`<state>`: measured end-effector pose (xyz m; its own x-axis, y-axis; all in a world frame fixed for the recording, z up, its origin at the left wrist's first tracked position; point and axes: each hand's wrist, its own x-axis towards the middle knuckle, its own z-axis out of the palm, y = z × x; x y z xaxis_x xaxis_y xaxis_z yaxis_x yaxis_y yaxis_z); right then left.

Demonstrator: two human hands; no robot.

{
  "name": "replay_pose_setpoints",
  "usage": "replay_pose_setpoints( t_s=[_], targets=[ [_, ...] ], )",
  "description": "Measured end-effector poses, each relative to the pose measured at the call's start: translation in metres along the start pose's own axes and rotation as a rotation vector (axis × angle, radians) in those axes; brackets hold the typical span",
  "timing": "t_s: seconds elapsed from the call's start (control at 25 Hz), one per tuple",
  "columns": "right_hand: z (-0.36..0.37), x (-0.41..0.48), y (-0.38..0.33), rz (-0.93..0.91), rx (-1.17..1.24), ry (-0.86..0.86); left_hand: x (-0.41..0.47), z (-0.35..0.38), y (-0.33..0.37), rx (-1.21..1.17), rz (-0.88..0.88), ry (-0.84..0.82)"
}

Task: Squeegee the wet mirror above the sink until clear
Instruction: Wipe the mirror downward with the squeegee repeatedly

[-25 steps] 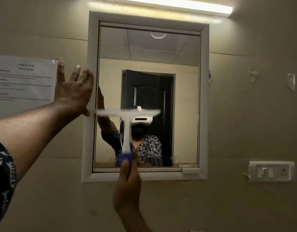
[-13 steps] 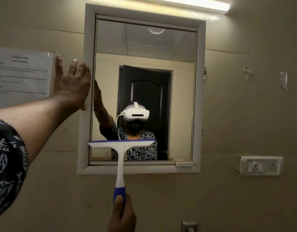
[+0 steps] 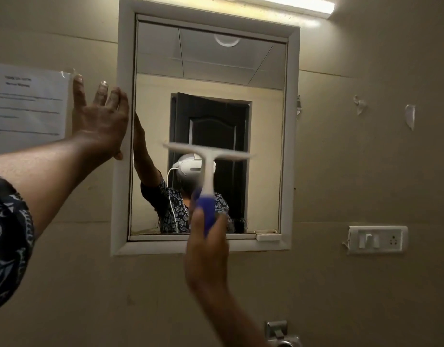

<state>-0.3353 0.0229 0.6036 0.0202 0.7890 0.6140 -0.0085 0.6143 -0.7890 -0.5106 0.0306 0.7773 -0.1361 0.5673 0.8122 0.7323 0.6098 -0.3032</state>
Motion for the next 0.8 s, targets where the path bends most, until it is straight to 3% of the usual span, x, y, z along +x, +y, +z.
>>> replay_pose_setpoints(
  t_s=[0.28, 0.56, 0.8],
  targets=[
    [-0.044, 0.132, -0.121, -0.502, -0.357, 0.2, 0.008, 0.012, 0.0, 0.007, 0.011, 0.002],
    [-0.057, 0.176, -0.142, -0.412, -0.673, 0.21, 0.007, 0.011, -0.001, -0.023, 0.023, -0.016],
    [-0.07, 0.123, -0.064, -0.478, -0.665, 0.17, 0.006, 0.009, 0.0, -0.049, 0.013, -0.015]
  ],
)
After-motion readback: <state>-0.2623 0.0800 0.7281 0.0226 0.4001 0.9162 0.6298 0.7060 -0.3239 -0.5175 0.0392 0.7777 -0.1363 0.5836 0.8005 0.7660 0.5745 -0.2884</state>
